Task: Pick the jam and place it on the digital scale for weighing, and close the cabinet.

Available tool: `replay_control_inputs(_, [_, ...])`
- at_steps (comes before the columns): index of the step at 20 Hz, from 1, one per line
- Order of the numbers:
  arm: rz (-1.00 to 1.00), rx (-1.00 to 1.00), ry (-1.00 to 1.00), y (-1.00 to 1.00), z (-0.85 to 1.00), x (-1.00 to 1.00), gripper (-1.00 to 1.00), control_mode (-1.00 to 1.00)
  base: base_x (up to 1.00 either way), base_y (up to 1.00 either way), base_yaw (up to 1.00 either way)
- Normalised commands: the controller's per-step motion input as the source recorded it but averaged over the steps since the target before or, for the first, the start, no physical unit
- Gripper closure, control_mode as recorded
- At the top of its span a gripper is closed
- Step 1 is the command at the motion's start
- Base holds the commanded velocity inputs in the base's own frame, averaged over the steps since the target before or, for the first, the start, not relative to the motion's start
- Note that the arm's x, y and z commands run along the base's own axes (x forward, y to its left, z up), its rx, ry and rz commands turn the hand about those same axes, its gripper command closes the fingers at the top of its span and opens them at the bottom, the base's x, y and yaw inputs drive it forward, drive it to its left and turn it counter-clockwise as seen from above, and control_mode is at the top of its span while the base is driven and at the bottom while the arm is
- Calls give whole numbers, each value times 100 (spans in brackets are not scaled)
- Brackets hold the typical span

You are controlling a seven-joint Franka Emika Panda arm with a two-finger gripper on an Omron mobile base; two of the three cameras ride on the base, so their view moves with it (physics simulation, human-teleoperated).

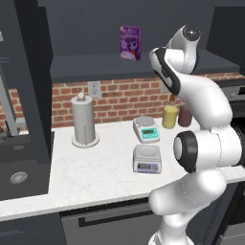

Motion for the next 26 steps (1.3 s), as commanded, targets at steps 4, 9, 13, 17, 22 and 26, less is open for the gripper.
replay_control_inputs(4, [0, 0, 0, 0, -3, 22, -100, -100, 0, 0, 0])
replay_control_inputs(9, [0, 0, 0, -2, -4, 28, -100, -100, 0, 0, 0])
replay_control_inputs(13, [1, 0, 0, -9, 0, 21, -100, -100, 0, 0, 0])
replay_control_inputs(17, [1, 0, 0, 0, -1, 12, 100, -100, 0, 0, 0])
replay_control_inputs(22, [1, 0, 0, 0, -6, 0, 100, -100, 0, 0, 0])
replay_control_inputs(26, [2, 0, 2, 0, -22, -3, 100, -100, 0, 0, 0])
